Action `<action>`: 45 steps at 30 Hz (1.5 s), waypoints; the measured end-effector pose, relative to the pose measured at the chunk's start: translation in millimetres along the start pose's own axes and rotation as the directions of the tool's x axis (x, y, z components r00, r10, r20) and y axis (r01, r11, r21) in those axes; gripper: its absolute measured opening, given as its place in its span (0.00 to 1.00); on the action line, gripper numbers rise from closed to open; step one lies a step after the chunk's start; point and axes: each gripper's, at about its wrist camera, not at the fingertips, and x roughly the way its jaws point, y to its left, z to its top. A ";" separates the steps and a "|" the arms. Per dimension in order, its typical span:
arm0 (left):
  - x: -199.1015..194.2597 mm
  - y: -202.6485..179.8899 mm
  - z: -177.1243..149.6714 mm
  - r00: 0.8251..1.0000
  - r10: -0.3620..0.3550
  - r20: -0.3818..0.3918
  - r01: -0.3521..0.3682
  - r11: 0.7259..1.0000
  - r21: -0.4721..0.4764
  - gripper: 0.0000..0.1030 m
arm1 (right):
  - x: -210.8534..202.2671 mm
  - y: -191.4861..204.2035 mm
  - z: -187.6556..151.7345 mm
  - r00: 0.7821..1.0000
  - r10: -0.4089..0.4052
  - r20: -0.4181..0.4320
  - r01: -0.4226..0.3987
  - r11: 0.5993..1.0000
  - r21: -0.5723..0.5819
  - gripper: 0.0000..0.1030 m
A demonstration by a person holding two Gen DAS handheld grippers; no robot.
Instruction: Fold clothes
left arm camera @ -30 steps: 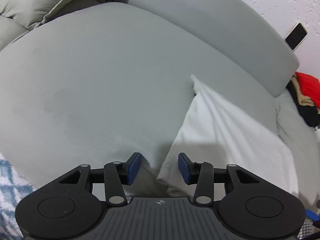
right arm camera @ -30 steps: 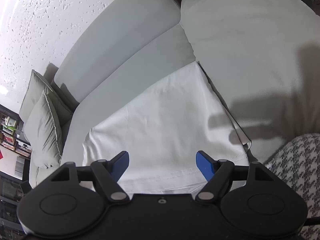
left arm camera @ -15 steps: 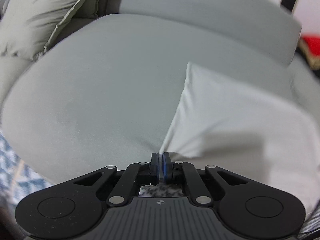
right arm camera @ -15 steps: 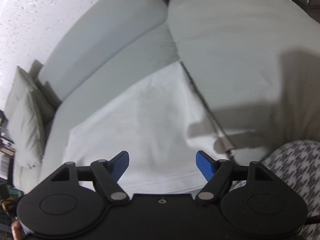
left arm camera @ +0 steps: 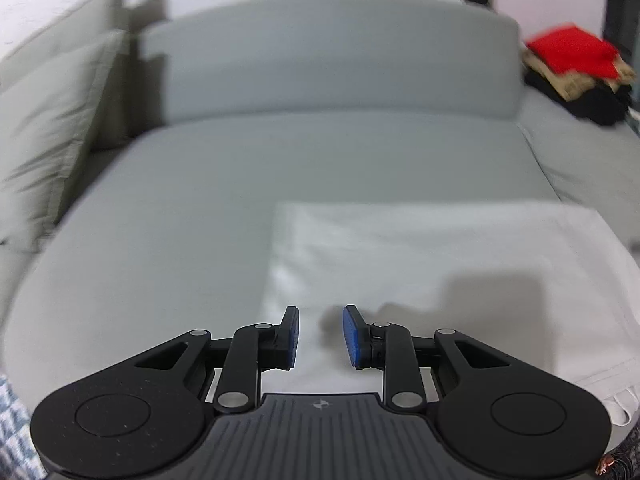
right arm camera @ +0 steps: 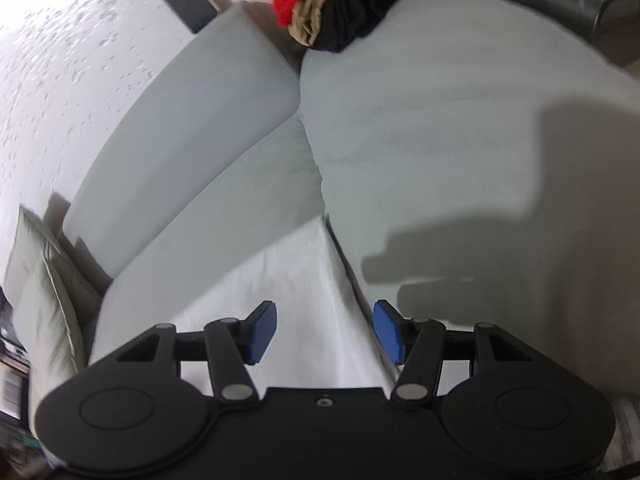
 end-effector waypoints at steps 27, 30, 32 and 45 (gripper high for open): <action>37.2 5.9 -22.6 0.996 -0.091 -0.021 0.090 0.995 -0.033 0.29 | 62.1 -6.7 8.2 0.959 0.181 -0.216 -0.182 0.983 0.017 0.52; 37.3 6.2 -23.0 0.995 -0.093 -0.021 0.092 0.995 -0.035 0.29 | 62.6 -23.6 9.1 0.950 0.255 -0.179 -0.237 0.965 0.115 0.49; 37.7 6.9 -23.1 0.995 -0.096 -0.022 0.095 0.995 -0.038 0.29 | 68.9 -33.0 10.0 0.929 0.334 -0.161 -0.302 0.933 0.193 0.49; 38.8 9.2 -23.5 0.994 -0.110 -0.023 0.109 0.993 -0.054 0.30 | 114.9 -33.8 18.5 0.958 0.281 0.060 -0.284 0.898 0.336 0.47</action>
